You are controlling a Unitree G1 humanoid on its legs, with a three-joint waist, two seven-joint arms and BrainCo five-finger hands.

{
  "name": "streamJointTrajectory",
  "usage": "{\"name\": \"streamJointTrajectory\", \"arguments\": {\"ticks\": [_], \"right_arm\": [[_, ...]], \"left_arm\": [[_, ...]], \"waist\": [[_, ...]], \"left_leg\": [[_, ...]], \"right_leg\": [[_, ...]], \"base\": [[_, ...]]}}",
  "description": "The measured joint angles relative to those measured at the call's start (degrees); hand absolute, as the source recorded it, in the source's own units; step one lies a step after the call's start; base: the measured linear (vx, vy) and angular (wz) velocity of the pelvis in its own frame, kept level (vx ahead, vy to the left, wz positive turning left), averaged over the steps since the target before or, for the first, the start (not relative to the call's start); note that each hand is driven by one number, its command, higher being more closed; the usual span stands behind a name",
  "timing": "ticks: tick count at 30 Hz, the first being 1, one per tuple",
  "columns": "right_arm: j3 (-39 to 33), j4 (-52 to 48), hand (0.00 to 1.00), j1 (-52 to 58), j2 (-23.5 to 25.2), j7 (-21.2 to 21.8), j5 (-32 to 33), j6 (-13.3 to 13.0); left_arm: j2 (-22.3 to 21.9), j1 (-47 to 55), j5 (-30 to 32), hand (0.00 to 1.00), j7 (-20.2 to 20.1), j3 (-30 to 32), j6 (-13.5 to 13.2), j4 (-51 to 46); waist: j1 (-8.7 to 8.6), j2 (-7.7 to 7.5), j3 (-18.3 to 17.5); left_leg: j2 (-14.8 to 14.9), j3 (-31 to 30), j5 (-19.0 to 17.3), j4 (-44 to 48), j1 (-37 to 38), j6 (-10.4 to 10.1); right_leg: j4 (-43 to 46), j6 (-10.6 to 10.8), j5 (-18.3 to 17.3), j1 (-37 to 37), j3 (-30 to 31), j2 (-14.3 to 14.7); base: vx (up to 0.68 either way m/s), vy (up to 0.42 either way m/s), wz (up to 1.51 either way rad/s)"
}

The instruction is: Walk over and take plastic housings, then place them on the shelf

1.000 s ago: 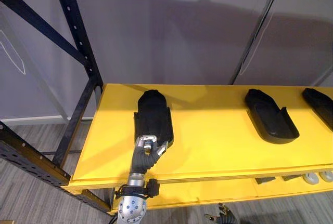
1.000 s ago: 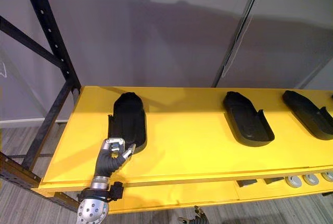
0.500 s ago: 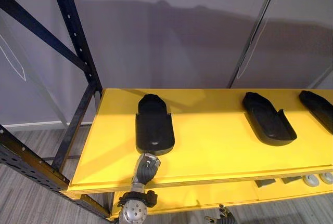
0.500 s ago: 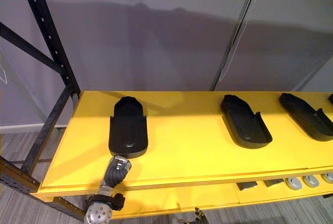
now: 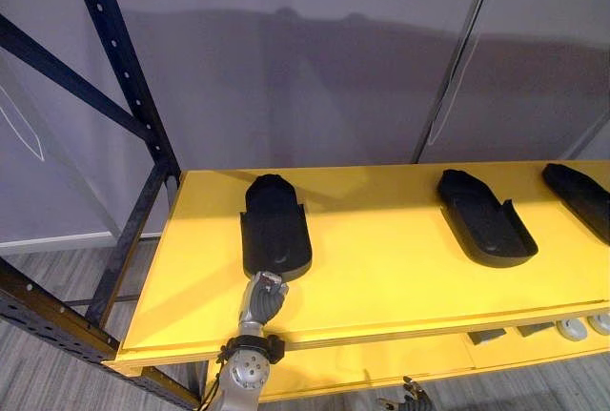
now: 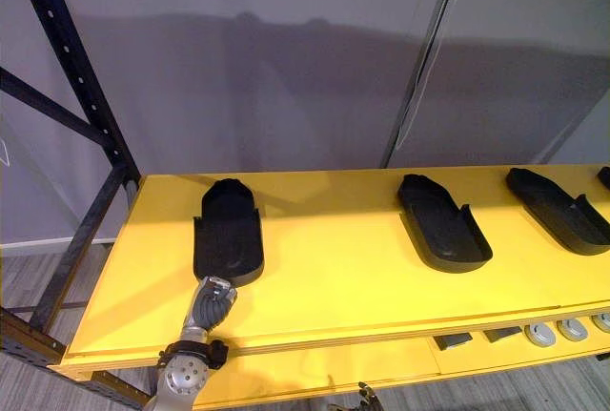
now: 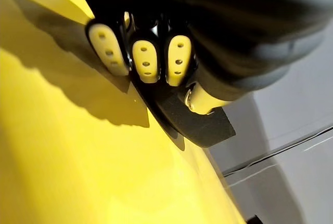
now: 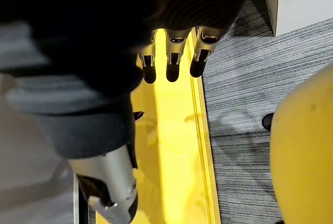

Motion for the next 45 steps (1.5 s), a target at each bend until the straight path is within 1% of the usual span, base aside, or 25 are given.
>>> {"name": "streamJointTrajectory", "arguments": {"ticks": [4,10,15,19,21,22,24,26,27,29,30,31,32,33,35,38,39,40,41,42,45], "right_arm": [[-0.1,0.1,0.0,-0.1,-0.1,0.1,0.0,0.0],[-0.1,0.8,0.0,-0.6,-0.1,0.2,0.0,0.0],[-0.1,1.2,0.0,-1.5,0.0,0.2,-0.1,0.0],[-0.1,1.2,0.0,-1.4,0.0,0.2,-0.1,0.1],[-0.1,1.2,0.0,-1.5,0.1,0.2,0.0,0.1],[-0.1,1.2,0.0,-1.5,0.2,0.2,0.0,0.1],[-0.1,1.2,0.0,-1.6,0.4,0.2,0.0,0.1],[-0.1,1.2,0.0,-1.6,0.8,0.2,0.0,0.1],[-0.1,1.2,0.0,-1.6,0.9,0.2,0.0,0.0],[-0.2,1.2,0.0,-1.6,1.1,0.2,0.0,0.0],[-0.3,1.2,0.0,-1.6,1.1,0.2,0.0,0.0],[-0.5,1.3,0.0,-1.6,1.2,0.2,-0.1,0.0],[-0.6,1.7,0.0,-1.6,1.3,0.2,-0.1,0.0],[-0.6,2.0,0.0,-1.6,1.3,0.2,-0.1,0.0],[-0.6,2.4,0.0,-1.8,1.3,0.2,-0.3,0.0],[-0.6,2.6,0.0,-1.8,1.3,0.2,-1.0,0.0],[-0.6,2.7,0.0,-1.8,1.3,0.1,-1.1,0.1],[-0.6,2.7,0.0,-1.8,1.4,0.1,-1.1,0.1],[-0.5,2.7,0.0,-1.8,1.6,-0.1,-1.1,0.1],[0.1,2.7,0.0,-1.8,1.6,-0.2,-1.1,0.1],[0.4,2.7,0.0,-1.8,1.6,-0.4,-1.1,0.1]], "left_arm": [[-0.1,-1.7,0.0,1.0,1.0,0.2,0.6,1.5],[-0.1,-3.9,0.1,1.0,1.2,0.7,1.4,3.1],[0.0,-4.4,0.0,1.0,1.3,1.8,1.5,3.7],[0.0,-4.0,-0.3,1.0,1.3,1.8,1.5,3.4],[0.0,-3.0,-1.3,1.0,1.3,1.8,1.8,0.7],[0.0,-2.4,-1.8,1.0,1.3,1.8,1.8,-2.3],[0.1,-1.7,-2.4,1.0,1.4,1.8,1.6,-7.6],[0.4,-1.0,-3.8,1.0,2.4,1.8,0.3,-15.2],[0.4,-0.7,-4.2,1.0,2.6,1.9,-0.1,-16.9],[0.4,1.4,-6.4,1.0,3.8,2.5,-1.9,-24.4],[0.4,1.8,-7.0,1.0,3.9,2.5,-2.3,-26.1],[0.4,2.8,-8.1,1.0,4.4,3.1,-3.4,-29.0],[0.2,3.8,-9.0,1.0,5.2,4.2,-4.0,-31.7],[0.1,4.3,-9.2,1.0,5.4,5.0,-4.3,-33.0],[-0.1,6.2,-11.3,1.0,7.4,9.1,-5.3,-37.1],[-0.3,8.0,-13.8,1.0,9.2,12.8,-6.2,-40.1],[-0.5,8.8,-14.9,1.0,10.3,14.1,-6.8,-40.8],[-0.6,9.1,-15.3,1.0,10.8,14.8,-7.1,-41.0],[-1.0,9.7,-16.5,1.0,11.9,16.2,-7.6,-41.1],[-1.7,10.5,-18.1,1.0,12.7,17.8,-7.8,-41.1],[-3.1,13.1,-20.5,1.0,14.1,21.0,-7.9,-41.1]], "waist": [[-0.06,0.12,0.0],[-0.24,0.03,0.1],[-1.48,-0.22,0.4],[-1.34,-0.72,0.8],[-1.29,-0.76,1.0],[-1.25,-1.19,1.4],[-1.19,-1.46,1.8],[-1.09,-1.84,2.0],[-1.07,-1.87,2.0],[-0.79,-1.81,2.0],[-0.77,-1.83,2.0],[-0.58,-1.85,2.0],[0.01,-1.86,2.1],[0.23,-1.86,2.1],[0.41,-1.86,2.1],[1.05,-1.86,2.2],[1.43,-1.97,2.3],[1.46,-2.08,2.4],[1.49,-2.41,2.5],[1.5,-2.61,2.5],[1.53,-2.67,2.5]], "left_leg": [[0.0,0.1,1.0,-2.0,1.3,-0.3],[-0.2,0.0,2.7,-4.0,1.4,-0.3],[-0.8,0.0,4.2,-5.5,1.4,0.0],[-0.8,0.0,4.4,-5.5,1.4,0.1],[-0.8,0.0,4.3,-5.5,1.3,0.0],[-0.8,-0.1,4.0,-5.4,1.2,-0.3],[-0.8,-0.2,3.7,-5.0,1.1,-0.4],[-0.7,-0.5,2.6,-2.7,-0.3,0.0],[-0.7,-0.6,2.3,-2.1,-0.6,0.0],[-0.7,-1.2,1.3,-0.8,-0.7,0.3],[-0.7,-1.5,1.1,-0.7,-0.7,0.3],[-0.8,-1.9,0.9,-0.6,-0.7,0.5],[-0.8,-2.2,0.4,-0.2,-0.6,0.6],[-0.8,-2.3,0.2,0.1,-0.6,0.6],[-0.8,-3.4,-0.3,0.8,-0.7,0.7],[-0.9,-4.0,-0.5,1.2,-0.7,0.9],[-1.1,-4.3,-0.7,1.5,-0.7,0.9],[-1.2,-4.5,-0.8,1.6,-0.8,1.0],[-1.4,-5.0,-0.9,1.9,-0.9,1.0],[-1.6,-5.3,-1.1,2.2,-1.0,1.1],[-1.7,-6.6,-1.3,3.1,-1.7,1.1]], "right_leg": [[-0.8,-0.1,0.3,0.7,0.0,0.2],[-0.9,-0.4,0.9,0.0,-0.2,0.3],[-2.0,-0.6,2.2,0.0,-0.1,0.2],[-2.0,-0.5,2.5,0.0,0.0,0.1],[-1.9,-0.5,2.4,0.0,0.1,0.1],[-1.9,-0.5,2.4,0.0,0.1,0.1],[-1.6,-0.2,2.2,0.0,0.1,0.1],[-1.6,0.0,2.0,0.0,0.1,0.1],[-1.6,0.1,2.0,0.0,0.1,0.0],[-1.6,0.5,1.7,0.6,-0.2,-0.2],[-1.6,0.5,1.6,0.8,-0.3,-0.3],[-1.5,0.9,1.4,1.2,-0.9,-0.4],[-1.4,1.1,1.3,1.5,-1.4,-0.6],[-1.4,1.1,1.2,1.6,-1.5,-0.6],[-0.5,1.3,0.8,2.1,-1.8,-0.7],[0.5,1.5,0.3,2.0,-1.9,-0.8],[0.7,1.6,0.0,2.1,-2.1,-1.0],[0.9,1.5,-0.3,2.2,-2.2,-1.1],[1.5,1.1,-1.1,2.3,-2.9,-1.4],[2.0,1.1,-1.8,2.3,-3.3,-1.6],[2.5,0.9,-2.4,2.6,-4.7,-1.8]], "base": [[0.0,0.0,0.0],[-0.04,-0.008,0.02],[-0.08,0.007,-0.01],[-0.07,0.008,0.01],[-0.05,0.008,-0.01],[0.0,0.0,0.0],[0.0,0.006,0.02],[0.03,0.021,0.07],[0.05,0.028,0.04],[0.08,0.027,0.07],[0.08,0.026,0.2],[0.08,0.032,0.23],[0.08,0.034,0.19],[0.06,0.037,0.14],[0.03,0.031,0.19],[0.0,0.028,0.13],[-0.02,0.014,0.1],[-0.04,0.006,0.15],[-0.05,-0.013,0.18],[-0.05,-0.017,0.17],[-0.03,-0.016,0.22]]}}
